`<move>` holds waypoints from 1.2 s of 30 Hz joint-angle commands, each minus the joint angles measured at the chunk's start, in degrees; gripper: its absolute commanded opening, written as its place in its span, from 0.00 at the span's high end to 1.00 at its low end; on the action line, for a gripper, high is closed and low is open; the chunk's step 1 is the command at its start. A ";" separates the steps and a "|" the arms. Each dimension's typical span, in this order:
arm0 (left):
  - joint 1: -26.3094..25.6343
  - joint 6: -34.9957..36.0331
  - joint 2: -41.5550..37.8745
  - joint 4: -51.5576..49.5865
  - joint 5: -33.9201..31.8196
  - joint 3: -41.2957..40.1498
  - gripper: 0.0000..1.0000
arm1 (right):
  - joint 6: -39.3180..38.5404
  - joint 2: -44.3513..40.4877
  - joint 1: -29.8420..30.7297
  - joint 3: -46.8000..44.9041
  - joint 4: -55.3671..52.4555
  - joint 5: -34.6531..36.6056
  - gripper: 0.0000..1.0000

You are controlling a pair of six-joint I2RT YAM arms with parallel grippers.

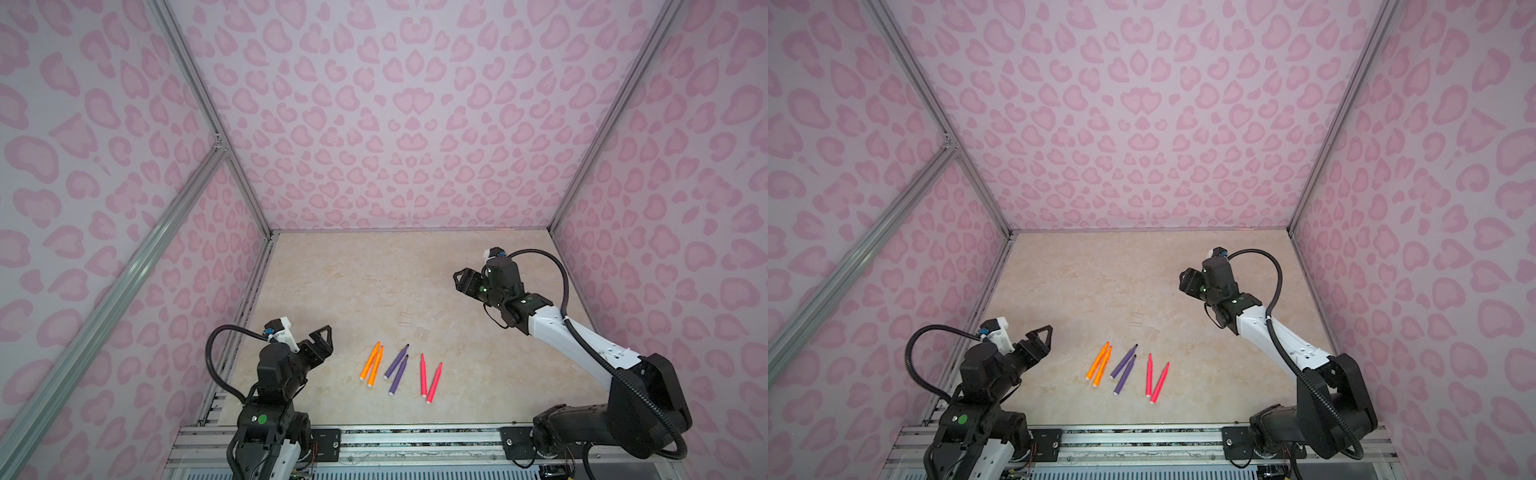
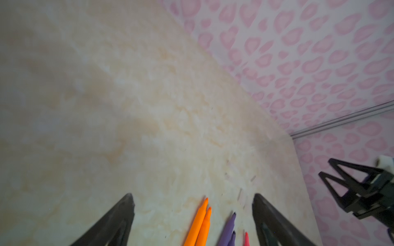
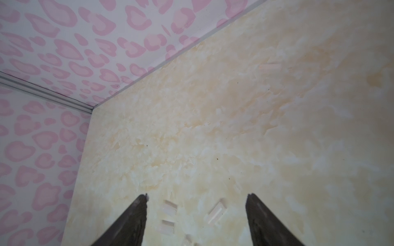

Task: Insert pens into pen caps
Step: Pick up a pen from the center of the table.

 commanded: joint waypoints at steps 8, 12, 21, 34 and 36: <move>-15.13 2.10 15.14 4.00 -5.38 0.47 0.25 | 5.62 -0.12 9.52 -0.60 0.21 12.94 0.32; -26.25 1.46 24.43 5.25 -14.87 3.79 0.29 | 5.40 0.28 9.60 -0.88 -0.24 13.31 0.34; -37.68 4.14 46.54 4.81 -26.19 13.55 0.39 | 5.55 -1.59 9.56 -5.84 0.76 18.23 0.35; -39.06 7.72 59.95 1.12 -20.02 20.20 0.48 | 5.62 -0.05 8.64 -6.17 1.49 18.74 0.35; -39.44 6.62 61.64 -0.04 -20.57 20.88 0.49 | 5.61 -0.08 8.64 -6.36 1.47 18.75 0.36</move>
